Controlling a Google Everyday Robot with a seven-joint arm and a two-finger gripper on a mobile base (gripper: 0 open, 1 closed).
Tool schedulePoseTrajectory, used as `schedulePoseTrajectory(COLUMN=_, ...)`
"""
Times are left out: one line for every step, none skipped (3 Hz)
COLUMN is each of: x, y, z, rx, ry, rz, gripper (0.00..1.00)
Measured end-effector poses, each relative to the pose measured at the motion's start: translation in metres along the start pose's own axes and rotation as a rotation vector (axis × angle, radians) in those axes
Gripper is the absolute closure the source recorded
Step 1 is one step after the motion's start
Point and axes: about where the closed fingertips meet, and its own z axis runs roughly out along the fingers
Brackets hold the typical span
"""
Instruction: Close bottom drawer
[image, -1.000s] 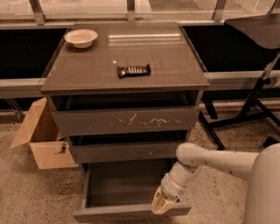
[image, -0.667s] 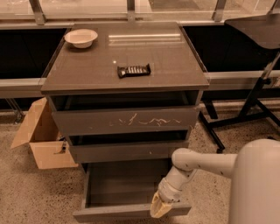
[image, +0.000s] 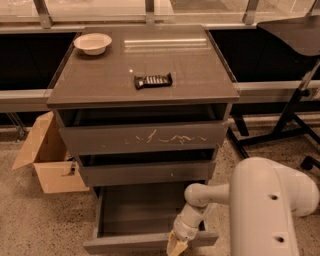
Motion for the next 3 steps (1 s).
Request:
schedulePoseTrajectory(x=0.017, y=-0.021, z=0.031, rx=-0.012, ry=0.056, rz=0.053, gripper=1.00)
schedulePoseTrajectory(x=0.037, y=-0.041, z=0.055, rx=-0.022, ry=0.098, rz=0.097, gripper=1.00)
schedulePoseTrajectory(x=0.058, y=-0.058, z=0.065, rx=0.011, ry=0.109, rz=0.136, gripper=1.00)
